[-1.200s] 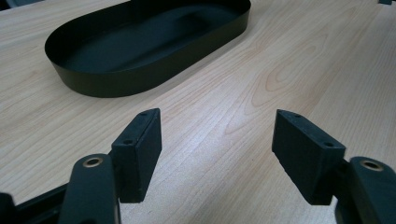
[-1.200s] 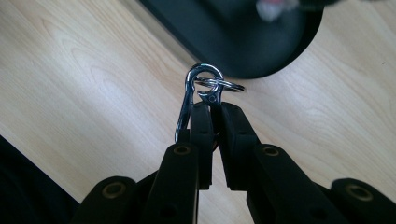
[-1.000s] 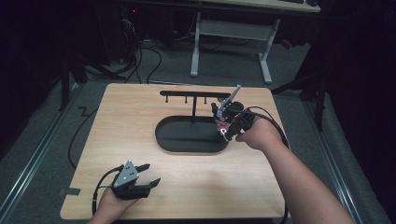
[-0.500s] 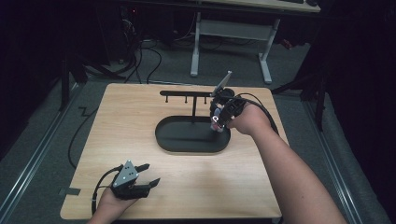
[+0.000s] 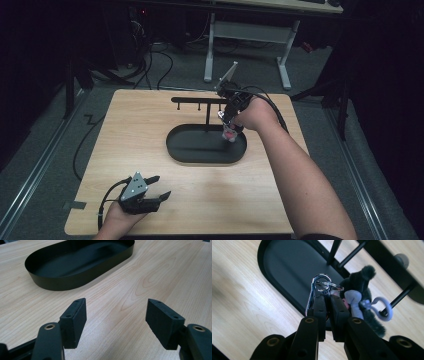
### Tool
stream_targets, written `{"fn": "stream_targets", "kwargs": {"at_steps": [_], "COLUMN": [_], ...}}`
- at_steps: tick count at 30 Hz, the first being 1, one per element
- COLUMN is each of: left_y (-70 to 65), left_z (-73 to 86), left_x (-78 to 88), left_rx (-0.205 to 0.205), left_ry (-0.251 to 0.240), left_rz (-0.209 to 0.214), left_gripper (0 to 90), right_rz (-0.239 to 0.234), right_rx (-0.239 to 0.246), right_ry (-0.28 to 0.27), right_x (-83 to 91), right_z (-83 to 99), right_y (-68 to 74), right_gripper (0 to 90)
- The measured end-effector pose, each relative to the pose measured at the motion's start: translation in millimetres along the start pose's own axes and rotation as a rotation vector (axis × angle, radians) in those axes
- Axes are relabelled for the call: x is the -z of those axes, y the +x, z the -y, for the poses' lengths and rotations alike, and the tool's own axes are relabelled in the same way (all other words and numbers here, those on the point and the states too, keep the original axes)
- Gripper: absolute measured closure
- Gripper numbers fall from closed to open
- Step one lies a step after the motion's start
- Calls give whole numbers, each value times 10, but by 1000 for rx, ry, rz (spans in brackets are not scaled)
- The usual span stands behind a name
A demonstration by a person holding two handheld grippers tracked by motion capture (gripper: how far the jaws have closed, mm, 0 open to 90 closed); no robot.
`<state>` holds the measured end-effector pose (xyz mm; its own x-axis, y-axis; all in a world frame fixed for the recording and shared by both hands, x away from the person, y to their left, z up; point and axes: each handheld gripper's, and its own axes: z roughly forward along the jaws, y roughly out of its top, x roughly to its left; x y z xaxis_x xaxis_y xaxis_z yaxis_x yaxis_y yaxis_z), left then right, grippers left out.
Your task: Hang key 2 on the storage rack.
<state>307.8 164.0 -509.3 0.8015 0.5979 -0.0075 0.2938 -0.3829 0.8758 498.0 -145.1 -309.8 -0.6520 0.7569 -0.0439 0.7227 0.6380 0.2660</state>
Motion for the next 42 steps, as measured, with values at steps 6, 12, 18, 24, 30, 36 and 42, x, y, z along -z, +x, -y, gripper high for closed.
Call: {"fn": "stream_targets", "kwargs": {"at_steps": [6, 12, 18, 24, 30, 36, 42], "left_y": [10, 21, 14, 15, 12, 12, 17], "left_z": [7, 10, 11, 13, 15, 15, 15], "left_x": [23, 28, 20, 19, 10, 5, 6], "left_rx": [8, 10, 8, 8, 6, 6, 5], "left_ry": [-6, -6, -3, -4, 0, 3, 7], "left_rz": [-3, -5, 0, 1, 2, 4, 3], "left_gripper": [339, 339, 339, 339, 339, 339, 339], "right_rz": [17, 28, 30, 19, 28, 23, 11], "right_rx": [-8, 2, 7, -13, -34, -83, -102], "right_ry": [-7, -6, 4, 3, -24, -34, -68], "right_x": [-14, -89, -198, -319, -379, -430, -452], "right_z": [-102, -177, -214, -188, -130, -56, -25], "right_y": [-27, -47, -18, -11, -58, -96, -114], "right_gripper": [848, 848, 848, 848, 846, 814, 740]}}
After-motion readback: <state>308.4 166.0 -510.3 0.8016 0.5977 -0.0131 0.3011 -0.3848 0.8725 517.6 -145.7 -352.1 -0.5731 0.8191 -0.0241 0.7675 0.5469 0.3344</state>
